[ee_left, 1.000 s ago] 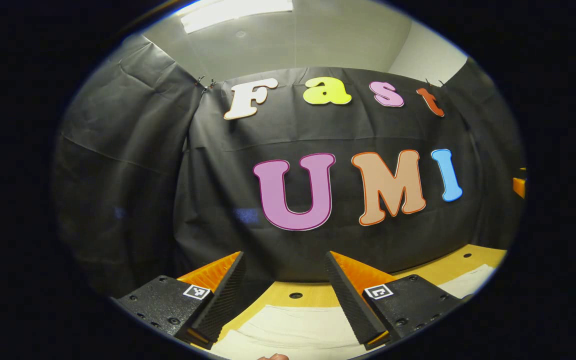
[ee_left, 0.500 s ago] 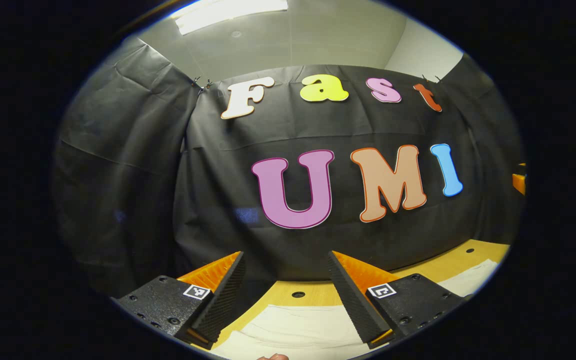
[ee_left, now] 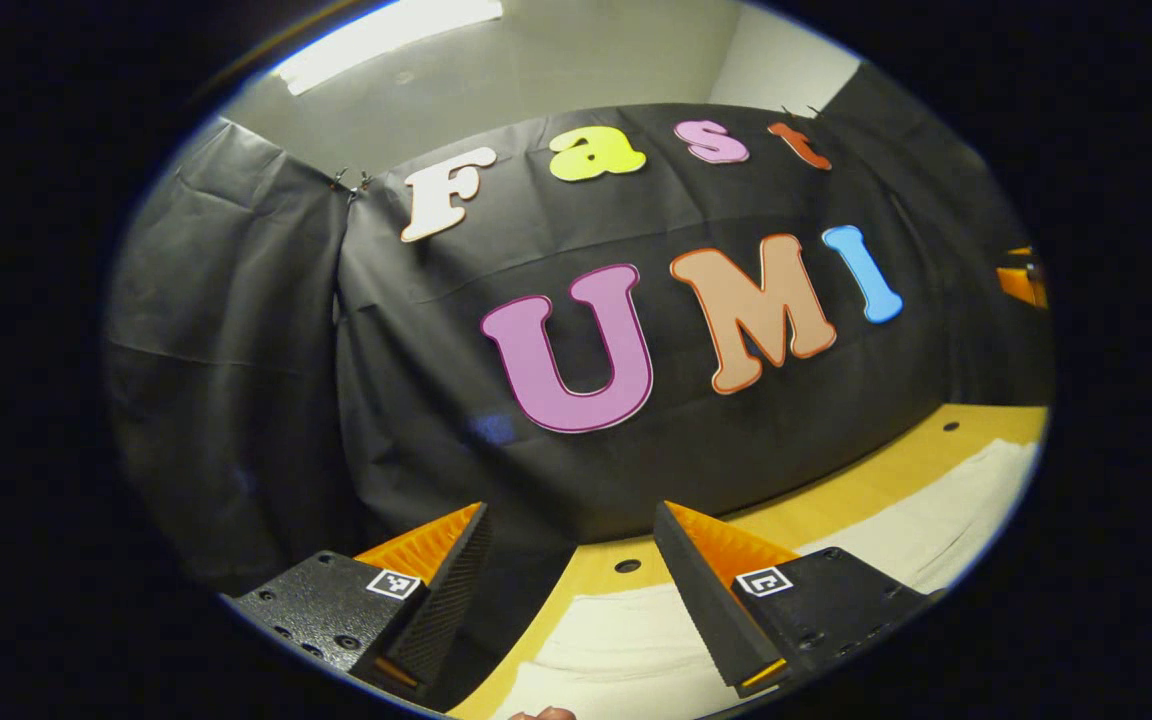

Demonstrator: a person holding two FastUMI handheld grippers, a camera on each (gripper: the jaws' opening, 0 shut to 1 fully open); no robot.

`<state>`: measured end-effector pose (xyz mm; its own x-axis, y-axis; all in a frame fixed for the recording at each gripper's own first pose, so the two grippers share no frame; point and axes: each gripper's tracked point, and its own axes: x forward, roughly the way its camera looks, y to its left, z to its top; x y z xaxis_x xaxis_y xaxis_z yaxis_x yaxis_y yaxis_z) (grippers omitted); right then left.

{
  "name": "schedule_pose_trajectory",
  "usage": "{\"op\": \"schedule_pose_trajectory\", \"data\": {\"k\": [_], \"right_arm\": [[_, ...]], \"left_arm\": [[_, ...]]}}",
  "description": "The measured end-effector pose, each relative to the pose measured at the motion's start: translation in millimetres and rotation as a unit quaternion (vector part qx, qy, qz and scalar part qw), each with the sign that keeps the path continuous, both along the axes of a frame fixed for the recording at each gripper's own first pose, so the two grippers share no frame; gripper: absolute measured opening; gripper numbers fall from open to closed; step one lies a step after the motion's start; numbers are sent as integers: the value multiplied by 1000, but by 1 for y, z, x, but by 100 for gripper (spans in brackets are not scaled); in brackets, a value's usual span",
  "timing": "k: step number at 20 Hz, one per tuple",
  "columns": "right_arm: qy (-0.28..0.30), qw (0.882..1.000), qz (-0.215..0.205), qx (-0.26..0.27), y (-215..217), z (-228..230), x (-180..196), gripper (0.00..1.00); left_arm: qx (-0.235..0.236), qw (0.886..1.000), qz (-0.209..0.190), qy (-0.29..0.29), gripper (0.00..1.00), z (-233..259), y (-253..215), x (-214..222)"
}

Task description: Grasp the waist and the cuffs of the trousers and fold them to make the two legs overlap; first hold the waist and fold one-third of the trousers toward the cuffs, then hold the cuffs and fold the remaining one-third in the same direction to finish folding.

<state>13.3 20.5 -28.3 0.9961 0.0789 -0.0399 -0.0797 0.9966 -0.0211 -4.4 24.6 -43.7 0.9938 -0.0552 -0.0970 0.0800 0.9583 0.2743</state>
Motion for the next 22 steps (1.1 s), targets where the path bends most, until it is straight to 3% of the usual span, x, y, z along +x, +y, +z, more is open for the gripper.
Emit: {"op": "schedule_pose_trajectory", "data": {"k": [6,12,17,18,22], "right_arm": [[10,1000,7,4,7,-14,1,97],[19,1000,11,3,10,-23,0,97],[24,1000,10,1,7,-28,0,97],[25,1000,9,1,6,-30,-1,98],[31,999,8,1,6,-36,0,97]], "left_arm": [[111,991,-58,51,96,-40,7,-27],[198,964,-125,125,96,-106,2,-65],[267,929,-182,179,100,-154,5,-93],[278,922,-192,191,96,-166,9,-100],[325,881,-239,248,97,-207,17,-129]]}}
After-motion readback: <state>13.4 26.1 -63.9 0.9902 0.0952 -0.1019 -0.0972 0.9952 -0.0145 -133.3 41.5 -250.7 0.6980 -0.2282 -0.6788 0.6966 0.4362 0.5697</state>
